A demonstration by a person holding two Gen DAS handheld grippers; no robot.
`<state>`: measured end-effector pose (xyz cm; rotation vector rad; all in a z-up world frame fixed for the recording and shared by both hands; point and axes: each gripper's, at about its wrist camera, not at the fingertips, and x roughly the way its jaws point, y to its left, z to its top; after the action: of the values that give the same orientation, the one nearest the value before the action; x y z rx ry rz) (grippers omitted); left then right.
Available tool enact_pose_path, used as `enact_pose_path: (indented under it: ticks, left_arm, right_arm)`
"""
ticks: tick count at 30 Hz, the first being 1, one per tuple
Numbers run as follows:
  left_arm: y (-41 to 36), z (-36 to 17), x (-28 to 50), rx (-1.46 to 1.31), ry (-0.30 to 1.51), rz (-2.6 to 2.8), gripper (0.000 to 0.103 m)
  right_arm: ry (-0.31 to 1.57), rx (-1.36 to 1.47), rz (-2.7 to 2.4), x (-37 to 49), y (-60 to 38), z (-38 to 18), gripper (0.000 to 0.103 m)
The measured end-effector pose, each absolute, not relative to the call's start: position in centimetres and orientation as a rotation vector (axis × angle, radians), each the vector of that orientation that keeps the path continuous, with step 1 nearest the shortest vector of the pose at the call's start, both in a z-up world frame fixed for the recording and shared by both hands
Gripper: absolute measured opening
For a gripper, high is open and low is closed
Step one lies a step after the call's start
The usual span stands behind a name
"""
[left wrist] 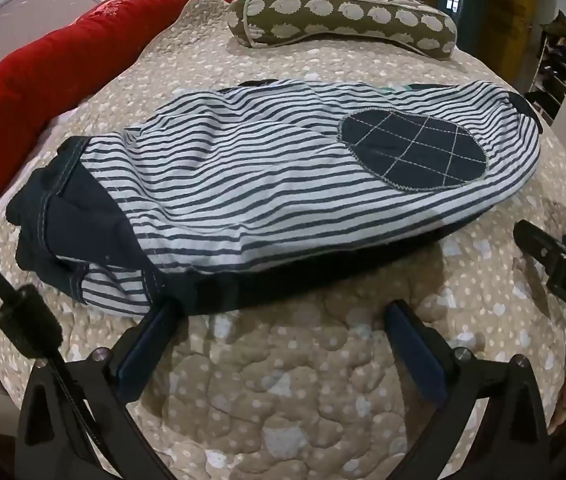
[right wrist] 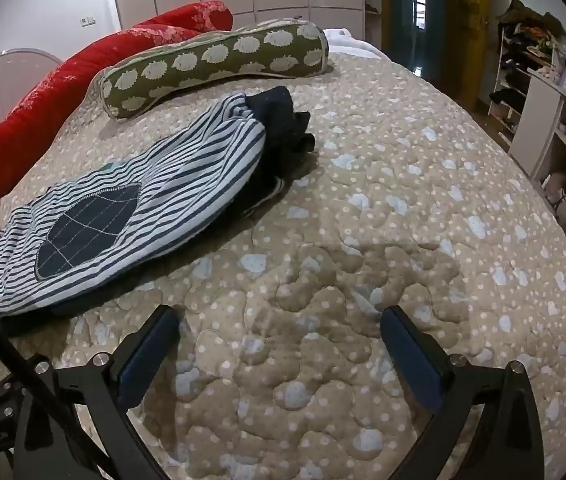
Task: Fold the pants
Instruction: 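Grasp the waistband of the navy striped pants with both grippers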
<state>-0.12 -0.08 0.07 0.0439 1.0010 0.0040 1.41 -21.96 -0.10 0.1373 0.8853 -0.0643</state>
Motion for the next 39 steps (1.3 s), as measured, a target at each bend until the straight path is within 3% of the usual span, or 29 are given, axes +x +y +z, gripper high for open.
enact_pose_path:
  ticks: [19, 21, 23, 25, 33, 39]
  left_arm:
    - [1.1, 0.8, -0.4, 0.028, 0.979, -0.004, 0.103]
    - [1.5, 1.2, -0.3, 0.005, 0.987, -0.028, 0.1]
    - [2.2, 1.5, -0.7, -0.026, 0.986, -0.045, 0.087]
    - [3.1, 2.2, -0.8, -0.075, 0.986, -0.074, 0.08]
    - [9.4, 3.5, -0.5, -0.331, 0.983, -0.137, 0.08]
    - [13.0, 2.5, 1.8, -0.545, 1.006, -0.193, 0.081]
  right_arm:
    - [0.874, 0.127, -0.067, 1.1, -21.8, 0.1, 0.103]
    - [0.878, 0.124, -0.064, 1.2, -21.8, 0.1, 0.103]
    - [0.875, 0.13, -0.05, 1.1, -21.7, 0.2, 0.103]
    - [0.852, 0.182, -0.019, 0.7, -22.5, 0.3, 0.103]
    - [0.849, 0.433, 0.1, 0.5, -25.6, 1.5, 0.103]
    - [0.895, 0.569, 0.29, 3.0, -25.0, 1.9, 0.096]
